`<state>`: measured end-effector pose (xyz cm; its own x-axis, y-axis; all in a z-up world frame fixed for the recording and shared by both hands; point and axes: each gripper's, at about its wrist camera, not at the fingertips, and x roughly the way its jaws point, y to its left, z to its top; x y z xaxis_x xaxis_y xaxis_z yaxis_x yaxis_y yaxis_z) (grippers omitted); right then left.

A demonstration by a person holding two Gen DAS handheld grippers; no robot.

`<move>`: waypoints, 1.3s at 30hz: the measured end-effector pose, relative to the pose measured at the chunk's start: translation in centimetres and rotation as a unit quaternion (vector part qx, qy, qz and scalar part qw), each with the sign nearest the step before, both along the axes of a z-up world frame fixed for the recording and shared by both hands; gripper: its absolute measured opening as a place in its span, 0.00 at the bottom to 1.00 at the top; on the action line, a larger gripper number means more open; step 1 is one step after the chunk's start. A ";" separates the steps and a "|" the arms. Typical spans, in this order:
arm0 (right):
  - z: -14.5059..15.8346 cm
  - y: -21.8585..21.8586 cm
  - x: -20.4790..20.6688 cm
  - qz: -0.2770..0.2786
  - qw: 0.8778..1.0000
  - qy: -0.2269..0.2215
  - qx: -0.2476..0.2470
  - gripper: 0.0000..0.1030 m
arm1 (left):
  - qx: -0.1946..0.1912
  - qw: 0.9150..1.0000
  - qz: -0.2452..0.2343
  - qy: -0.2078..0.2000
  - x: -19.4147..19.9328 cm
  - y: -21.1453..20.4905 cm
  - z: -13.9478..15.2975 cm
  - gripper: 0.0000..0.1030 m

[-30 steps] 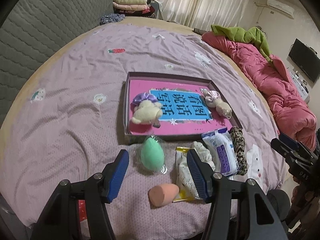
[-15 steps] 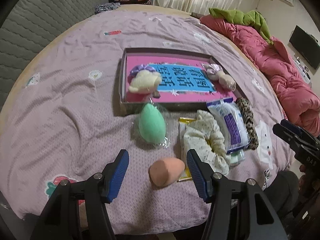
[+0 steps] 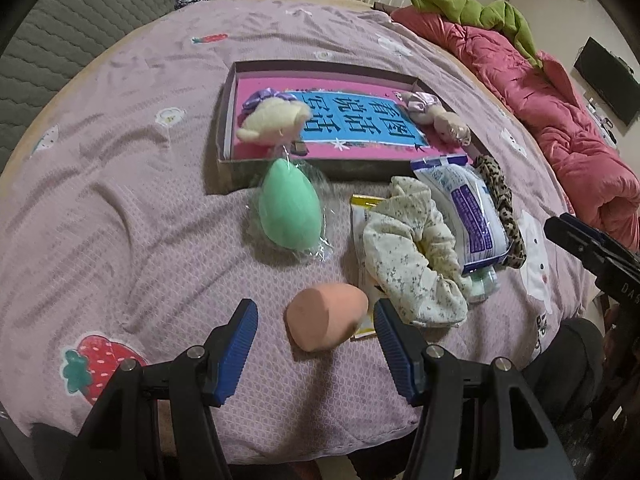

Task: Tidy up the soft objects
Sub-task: 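Withdraw both open tools from the tray back toward the remaining items, then grasp the peach sponge with the left tool while the right tool grasps the leopard scrunchie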

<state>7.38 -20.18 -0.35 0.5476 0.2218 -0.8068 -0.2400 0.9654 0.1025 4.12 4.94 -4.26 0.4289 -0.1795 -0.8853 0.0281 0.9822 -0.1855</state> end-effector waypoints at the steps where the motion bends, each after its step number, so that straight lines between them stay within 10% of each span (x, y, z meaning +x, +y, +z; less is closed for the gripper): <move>1: -0.1 0.0 0.1 0.000 1.000 0.001 0.001 0.69 | 0.000 1.000 0.000 0.001 0.1 0.0 -0.1 0.58; 29: -3.4 1.9 4.7 -0.024 0.999 0.036 -0.001 0.68 | -0.037 0.999 -0.026 0.012 2.3 -0.2 -3.7 0.51; 39: -4.6 2.7 6.2 -0.013 0.999 0.041 0.007 0.23 | -0.068 0.997 -0.021 0.004 2.5 0.6 -3.8 0.45</move>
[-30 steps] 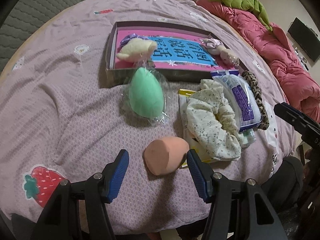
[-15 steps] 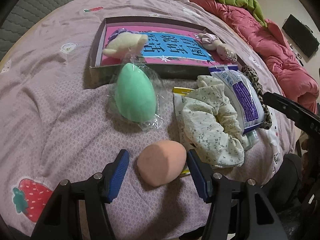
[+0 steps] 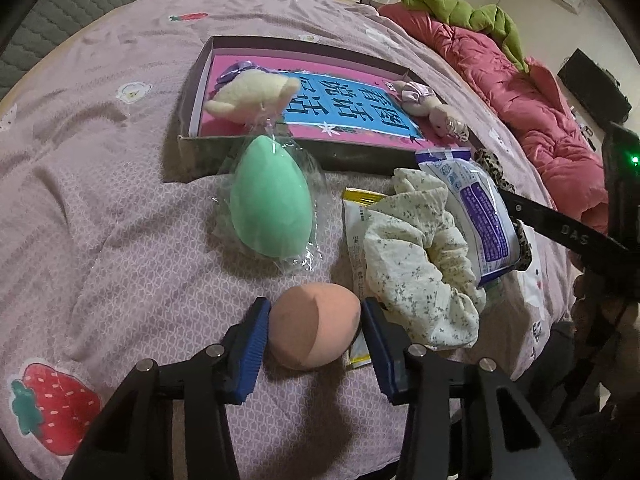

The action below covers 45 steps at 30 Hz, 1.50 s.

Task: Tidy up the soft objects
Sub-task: 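Grasp the peach sponge with the left tool while the right tool grasps the leopard scrunchie, then lift the peach sponge and leopard scrunchie toward the book tray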

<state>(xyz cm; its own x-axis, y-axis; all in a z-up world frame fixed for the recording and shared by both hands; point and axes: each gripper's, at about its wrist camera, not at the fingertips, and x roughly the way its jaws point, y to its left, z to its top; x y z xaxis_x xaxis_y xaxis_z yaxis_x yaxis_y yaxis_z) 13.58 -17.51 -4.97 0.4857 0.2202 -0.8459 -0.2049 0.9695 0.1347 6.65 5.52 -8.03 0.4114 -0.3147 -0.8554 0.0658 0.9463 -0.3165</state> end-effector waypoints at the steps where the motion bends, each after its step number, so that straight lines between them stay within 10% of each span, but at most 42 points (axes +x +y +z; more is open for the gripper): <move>1: 0.0 0.0 0.1 0.002 1.000 -0.001 0.008 0.20 | -0.005 1.000 0.002 0.000 0.1 0.2 0.0 0.44; 45: 6.8 -2.1 -2.6 -0.005 0.995 -0.091 0.032 0.11 | -0.014 0.996 0.033 -0.081 -0.7 0.4 6.7 0.42</move>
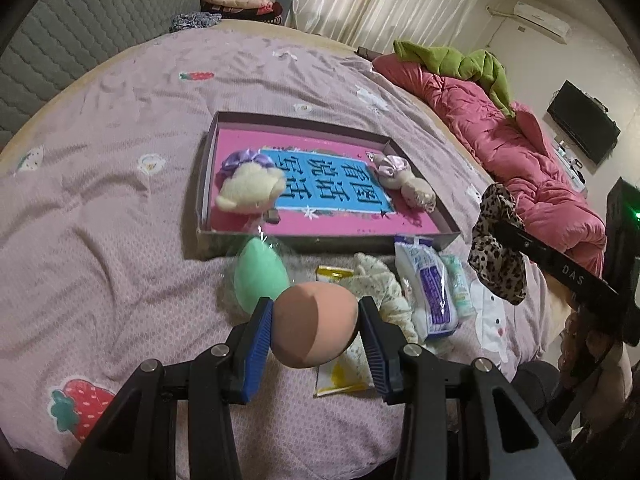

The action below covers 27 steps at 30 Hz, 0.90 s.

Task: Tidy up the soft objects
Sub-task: 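Lift the peach sponge and leopard scrunchie toward the book tray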

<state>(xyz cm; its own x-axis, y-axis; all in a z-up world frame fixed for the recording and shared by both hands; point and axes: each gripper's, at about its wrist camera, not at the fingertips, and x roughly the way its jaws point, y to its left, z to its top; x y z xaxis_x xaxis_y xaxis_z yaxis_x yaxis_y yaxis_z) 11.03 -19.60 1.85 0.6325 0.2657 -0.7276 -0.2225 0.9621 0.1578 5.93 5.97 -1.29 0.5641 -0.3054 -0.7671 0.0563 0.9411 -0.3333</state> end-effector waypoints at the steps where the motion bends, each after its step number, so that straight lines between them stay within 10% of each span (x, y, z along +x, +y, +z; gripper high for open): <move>1: 0.2 0.0 0.0 0.000 1.000 -0.002 0.001 0.11 | -0.001 1.000 0.000 -0.002 0.1 -0.1 0.2 0.42; 27: 3.0 0.5 1.2 -0.001 0.999 -0.039 0.003 0.11 | 0.014 0.998 0.019 -0.053 3.9 -0.9 4.2 0.42</move>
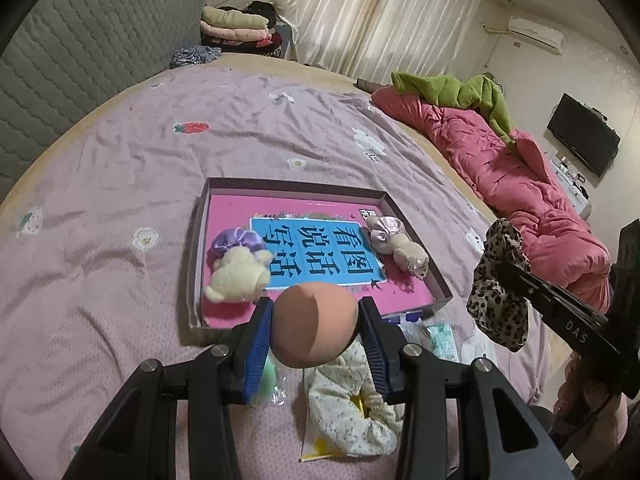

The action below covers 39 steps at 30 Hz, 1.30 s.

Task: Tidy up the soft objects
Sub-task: 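Lift the peach sponge and leopard scrunchie toward the book tray, then carry the peach sponge over the tray while the right tool lowers the scrunchie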

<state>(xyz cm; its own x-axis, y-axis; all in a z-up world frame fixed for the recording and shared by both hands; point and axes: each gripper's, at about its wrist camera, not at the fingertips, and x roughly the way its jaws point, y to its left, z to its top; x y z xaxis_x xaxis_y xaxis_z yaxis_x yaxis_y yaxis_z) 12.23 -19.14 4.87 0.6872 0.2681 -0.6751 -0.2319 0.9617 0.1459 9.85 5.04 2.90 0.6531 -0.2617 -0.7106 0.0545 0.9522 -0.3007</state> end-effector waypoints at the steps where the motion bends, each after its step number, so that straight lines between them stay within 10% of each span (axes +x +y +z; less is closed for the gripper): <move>1: 0.1 0.1 0.2 -0.001 1.000 -0.002 -0.003 0.11 | 0.000 1.000 0.000 0.000 0.2 -0.1 0.0 0.42; 39: 0.7 -0.7 5.5 -0.018 0.999 -0.028 0.020 0.11 | 0.008 1.000 0.025 0.002 6.2 -0.1 -0.4 0.42</move>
